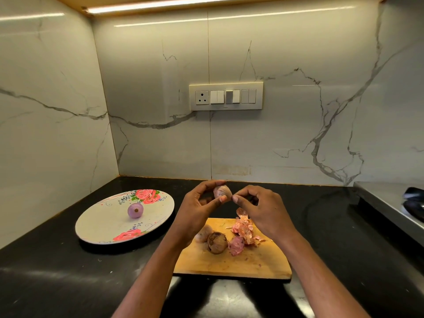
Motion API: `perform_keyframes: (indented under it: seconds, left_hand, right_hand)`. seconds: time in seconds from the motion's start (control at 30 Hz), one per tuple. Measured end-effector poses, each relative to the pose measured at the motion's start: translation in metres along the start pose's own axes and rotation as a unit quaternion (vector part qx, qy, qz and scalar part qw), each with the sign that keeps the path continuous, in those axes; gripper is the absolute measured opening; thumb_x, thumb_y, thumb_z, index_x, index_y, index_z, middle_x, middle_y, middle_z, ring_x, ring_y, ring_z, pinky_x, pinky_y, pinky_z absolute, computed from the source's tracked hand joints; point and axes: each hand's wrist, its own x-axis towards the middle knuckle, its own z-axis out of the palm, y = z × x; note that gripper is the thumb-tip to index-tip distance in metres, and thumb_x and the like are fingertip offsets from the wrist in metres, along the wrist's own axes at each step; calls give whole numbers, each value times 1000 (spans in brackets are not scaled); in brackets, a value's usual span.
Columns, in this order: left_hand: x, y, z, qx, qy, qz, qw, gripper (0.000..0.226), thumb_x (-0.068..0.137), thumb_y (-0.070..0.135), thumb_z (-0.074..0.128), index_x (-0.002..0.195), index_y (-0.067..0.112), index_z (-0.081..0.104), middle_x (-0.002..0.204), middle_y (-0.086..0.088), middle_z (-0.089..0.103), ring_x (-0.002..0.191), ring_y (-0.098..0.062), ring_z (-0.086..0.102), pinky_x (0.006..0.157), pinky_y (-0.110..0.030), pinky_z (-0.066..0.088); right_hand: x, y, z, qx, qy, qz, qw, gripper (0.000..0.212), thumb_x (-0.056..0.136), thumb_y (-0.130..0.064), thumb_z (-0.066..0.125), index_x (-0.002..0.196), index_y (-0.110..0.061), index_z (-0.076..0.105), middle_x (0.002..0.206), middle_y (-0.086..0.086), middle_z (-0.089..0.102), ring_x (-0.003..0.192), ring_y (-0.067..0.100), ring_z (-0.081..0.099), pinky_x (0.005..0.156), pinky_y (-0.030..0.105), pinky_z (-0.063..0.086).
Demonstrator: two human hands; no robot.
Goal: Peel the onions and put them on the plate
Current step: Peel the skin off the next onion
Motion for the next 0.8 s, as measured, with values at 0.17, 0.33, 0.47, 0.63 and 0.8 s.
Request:
perform_keyframes:
  seconds: [0.17, 0.33, 0.47, 0.63, 0.8]
  left_hand:
    - [2, -4, 2, 33, 3, -9, 999, 35, 91, 21, 68, 126, 24, 62, 122, 4, 65, 107, -8, 67, 82, -18, 55]
    - [1, -2, 3, 33, 11, -25, 999, 33, 94, 31, 61, 125, 19, 63, 120, -2, 65, 104, -15, 67, 80, -23, 58]
    - [-2, 3, 2, 16, -22, -2, 1000, 35, 92, 20, 66, 126, 23, 62, 125, 3, 63, 111, -6, 65, 87, -19, 54]
    - [-3, 5, 1, -5, -17, 6, 1000, 33, 92, 23, 65, 125, 27, 63, 124, 7, 64, 113, -6, 64, 88, -18, 53]
    - [1, -2, -1, -8, 58, -29, 998, 27, 96, 26, 61, 122, 22, 63, 118, -1, 67, 105, -13, 68, 83, -23, 58]
  right_hand:
    - [-1, 6, 2, -148, 6, -70, 986, 8, 96, -35, 62, 96, -30, 68, 91, -18, 59, 82, 7, 55, 67, 14, 40]
    - [-2, 6, 7, -182, -7, -78, 980, 15, 103, -33, 50, 103, -27, 64, 92, -17, 56, 83, 8, 53, 67, 14, 39]
    - [1, 4, 8, -93, -41, 21, 995, 24, 105, -37, 43, 92, -29, 61, 85, -10, 65, 80, 12, 62, 68, 31, 53]
    - [1, -4, 1, 53, -68, 85, 993, 24, 104, -36, 47, 95, -24, 66, 89, -2, 68, 85, 14, 66, 76, 33, 55]
    - [-1, -4, 2, -14, -18, -23, 999, 15, 93, -36, 68, 107, -36, 67, 102, -18, 64, 89, 3, 62, 74, 16, 52]
